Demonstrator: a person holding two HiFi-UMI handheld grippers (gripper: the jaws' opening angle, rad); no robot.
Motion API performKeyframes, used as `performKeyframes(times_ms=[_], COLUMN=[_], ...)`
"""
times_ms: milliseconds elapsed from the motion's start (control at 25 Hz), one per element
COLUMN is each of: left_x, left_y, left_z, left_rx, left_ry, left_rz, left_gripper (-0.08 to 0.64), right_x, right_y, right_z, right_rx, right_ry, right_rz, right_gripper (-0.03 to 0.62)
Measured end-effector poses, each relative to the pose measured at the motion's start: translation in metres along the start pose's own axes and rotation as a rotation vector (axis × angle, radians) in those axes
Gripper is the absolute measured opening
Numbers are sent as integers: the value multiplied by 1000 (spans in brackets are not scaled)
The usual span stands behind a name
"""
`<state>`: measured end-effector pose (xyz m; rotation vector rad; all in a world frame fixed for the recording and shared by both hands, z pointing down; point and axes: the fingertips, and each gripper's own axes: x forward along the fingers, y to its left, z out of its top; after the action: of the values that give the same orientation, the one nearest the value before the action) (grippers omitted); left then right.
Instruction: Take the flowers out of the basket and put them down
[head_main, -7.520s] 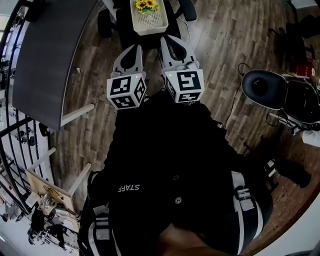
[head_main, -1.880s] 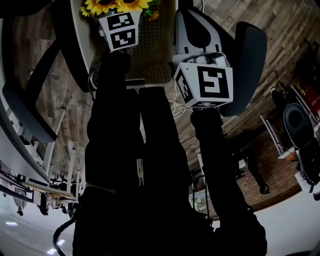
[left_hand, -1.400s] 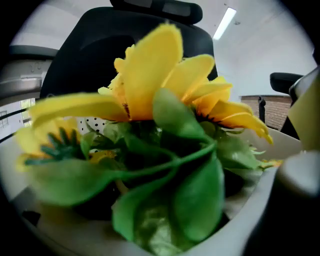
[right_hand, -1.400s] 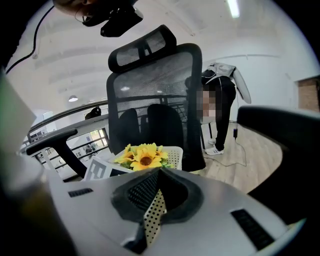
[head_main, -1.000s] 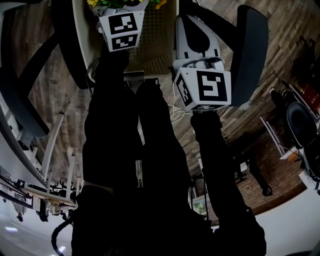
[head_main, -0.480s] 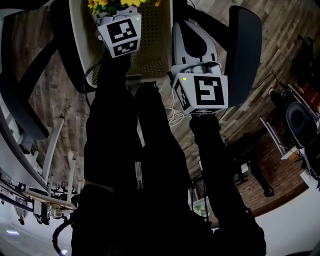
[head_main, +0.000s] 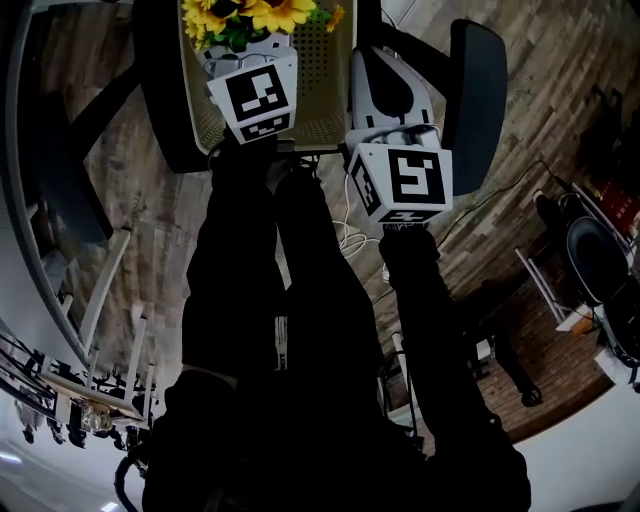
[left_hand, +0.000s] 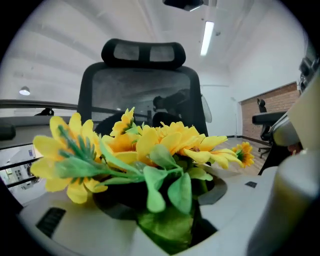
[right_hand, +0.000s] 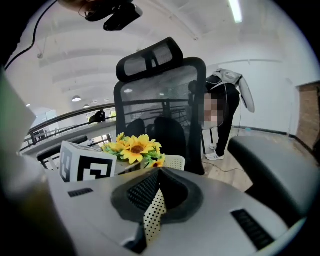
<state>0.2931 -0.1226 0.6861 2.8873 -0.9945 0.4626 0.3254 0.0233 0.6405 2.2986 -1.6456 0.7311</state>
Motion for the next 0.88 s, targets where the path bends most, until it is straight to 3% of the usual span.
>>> performKeyframes(times_ms=[360, 560, 880], left_x=[-83, -150, -274], left_y=[19, 39, 94], left_z=[131, 199, 260], left_rx=[-74, -97, -132], left_ry=[-81, -99, -93], left_rz=[79, 159, 321], left_gripper=[298, 298, 298], right_x=[-59, -106, -177], right_y=[36, 68, 153], right_z=[91, 150, 215], right_rx=[-11, -33, -86], right_ry=[-64, -104, -126], right_rz=[45, 114, 276], right_gripper=[14, 14, 14])
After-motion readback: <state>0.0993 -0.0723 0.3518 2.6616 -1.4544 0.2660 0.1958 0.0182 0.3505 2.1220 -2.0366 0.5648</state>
